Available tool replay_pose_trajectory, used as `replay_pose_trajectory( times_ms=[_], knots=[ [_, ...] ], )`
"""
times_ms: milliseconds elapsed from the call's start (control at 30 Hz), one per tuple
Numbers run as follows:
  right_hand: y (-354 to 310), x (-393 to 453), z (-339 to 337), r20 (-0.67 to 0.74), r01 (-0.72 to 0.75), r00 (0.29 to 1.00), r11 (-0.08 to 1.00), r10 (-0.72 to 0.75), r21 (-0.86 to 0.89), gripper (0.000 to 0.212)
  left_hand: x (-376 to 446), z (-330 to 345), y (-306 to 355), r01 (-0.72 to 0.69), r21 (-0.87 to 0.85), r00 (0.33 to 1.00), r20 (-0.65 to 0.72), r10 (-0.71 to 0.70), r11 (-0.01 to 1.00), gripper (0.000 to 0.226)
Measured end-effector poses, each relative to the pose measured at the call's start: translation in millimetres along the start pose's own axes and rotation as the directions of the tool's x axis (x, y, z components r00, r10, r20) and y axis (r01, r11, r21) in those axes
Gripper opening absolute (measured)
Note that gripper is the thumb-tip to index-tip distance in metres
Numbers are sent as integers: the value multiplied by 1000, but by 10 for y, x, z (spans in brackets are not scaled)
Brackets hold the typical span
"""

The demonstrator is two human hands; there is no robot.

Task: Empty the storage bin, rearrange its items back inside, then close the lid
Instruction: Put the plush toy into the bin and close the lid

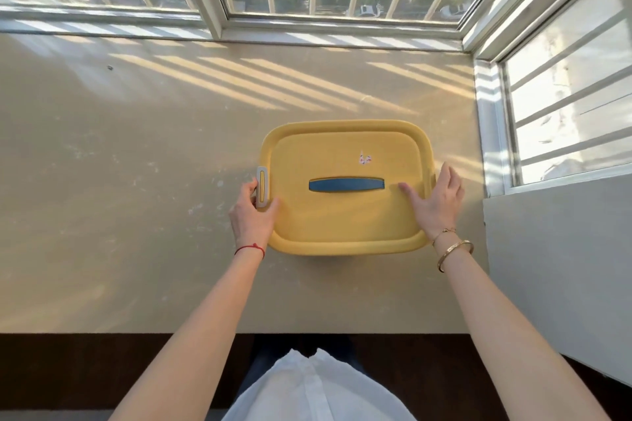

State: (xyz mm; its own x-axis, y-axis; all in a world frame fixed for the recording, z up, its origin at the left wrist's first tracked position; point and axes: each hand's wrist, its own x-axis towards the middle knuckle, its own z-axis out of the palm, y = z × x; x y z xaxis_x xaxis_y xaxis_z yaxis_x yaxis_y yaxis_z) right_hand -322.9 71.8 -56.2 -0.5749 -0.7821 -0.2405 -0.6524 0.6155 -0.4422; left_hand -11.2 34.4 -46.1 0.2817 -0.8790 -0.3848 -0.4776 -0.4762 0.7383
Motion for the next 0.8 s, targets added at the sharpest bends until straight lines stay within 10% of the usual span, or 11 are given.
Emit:
replay_pose_trajectory(
  times_ms=[233, 800],
  knots=[
    [189, -40, 12, 168, -116, 984, 909, 51, 401, 54, 0, 62, 41, 24, 17, 999, -29, -24, 1000, 51],
    [169, 54, 84, -86, -32, 993, 907, 75, 421, 31, -32, 265, 137, 81, 76, 989, -127, -71, 994, 75]
  ],
)
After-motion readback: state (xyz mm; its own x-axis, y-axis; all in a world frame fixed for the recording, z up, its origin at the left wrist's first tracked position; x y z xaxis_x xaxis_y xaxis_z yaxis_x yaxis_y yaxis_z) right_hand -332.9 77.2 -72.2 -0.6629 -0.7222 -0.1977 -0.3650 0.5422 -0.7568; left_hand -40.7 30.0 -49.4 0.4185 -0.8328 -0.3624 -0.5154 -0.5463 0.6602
